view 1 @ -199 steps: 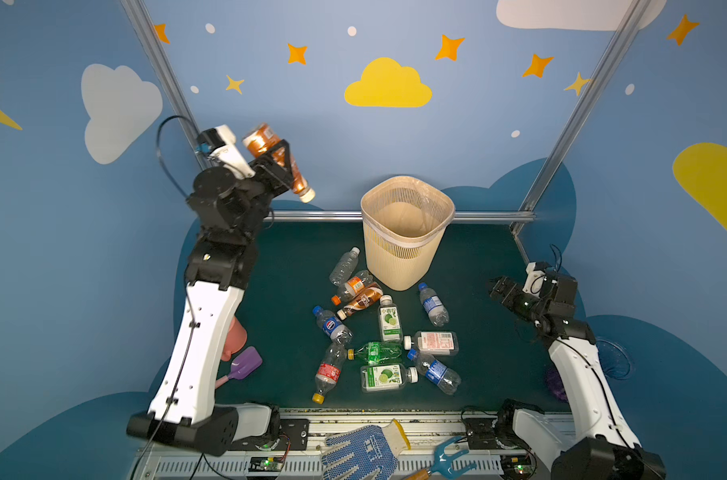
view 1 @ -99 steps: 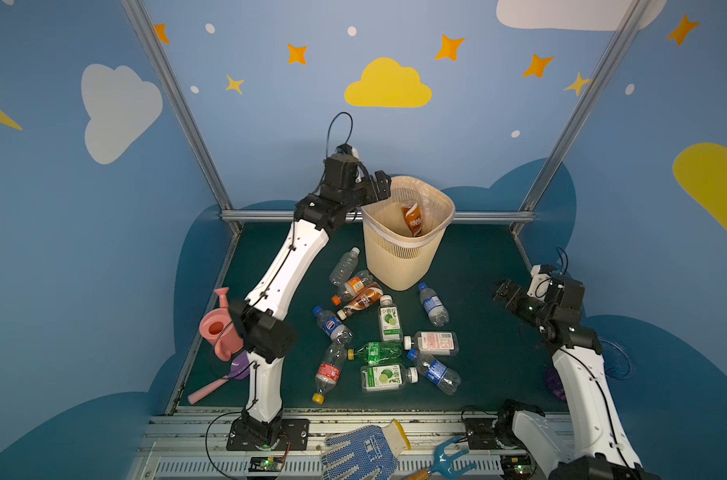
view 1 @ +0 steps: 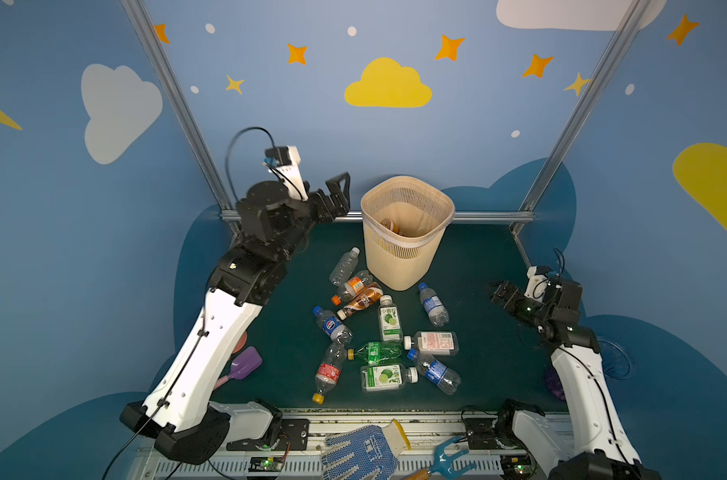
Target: Throw the plastic bottles in the bin
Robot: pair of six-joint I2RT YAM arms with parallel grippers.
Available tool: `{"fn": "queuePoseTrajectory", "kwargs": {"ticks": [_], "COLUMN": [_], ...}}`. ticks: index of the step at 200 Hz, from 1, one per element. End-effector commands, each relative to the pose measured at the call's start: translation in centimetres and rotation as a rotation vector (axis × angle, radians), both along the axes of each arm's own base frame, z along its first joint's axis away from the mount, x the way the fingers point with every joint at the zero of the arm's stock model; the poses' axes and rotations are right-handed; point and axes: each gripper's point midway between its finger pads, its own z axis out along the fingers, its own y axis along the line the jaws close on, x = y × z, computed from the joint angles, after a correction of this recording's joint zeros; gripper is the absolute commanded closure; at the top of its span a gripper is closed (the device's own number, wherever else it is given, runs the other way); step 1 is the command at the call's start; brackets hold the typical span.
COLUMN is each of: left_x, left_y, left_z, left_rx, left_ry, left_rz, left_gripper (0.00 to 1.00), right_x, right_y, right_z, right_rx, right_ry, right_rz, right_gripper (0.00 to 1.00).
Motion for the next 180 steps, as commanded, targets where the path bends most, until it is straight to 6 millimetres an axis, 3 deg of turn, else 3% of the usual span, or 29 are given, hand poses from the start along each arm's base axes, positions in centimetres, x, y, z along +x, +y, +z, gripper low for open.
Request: {"fn": "queuePoseTrajectory", "kwargs": {"ticks": [1,41,78,124,180], "left_x": [-1.3,-5.8,-10.7,-15.3,-18.7], "left_y": [1.7,4.1,4.7,3.7,1.2], "left_z": [-7.2,-17.2,-26.4,-32.7,-38.4], "left_rx": [0.088,0.232,0.321,0.365,0.439], "left_ry": [0.185,0.431,0.683,0.861,1.035], "left_rz": [0.059,0.136,0.132,0.085,-0.013], "left_gripper": [0.00,0.00,0.00,0.00,0.03], "right_x": [0.0,0.6,0.8,0.7,0.7], "right_y": [0.1,0.0,0.0,0.0,0.0], "right_z": [-0.7,-1.3,-1.6,-2.3,-2.9], "right_rx": [0.003,0.011,0.021,0.022,0.023], "right_ry": [0.005,0.021,0.031,0.050,0.068], "right_rz": [-0.002,-0.005,-0.009,-0.010,-0.009], "right_gripper": [0.03,0.03,0.03,0.03,0.03]}}
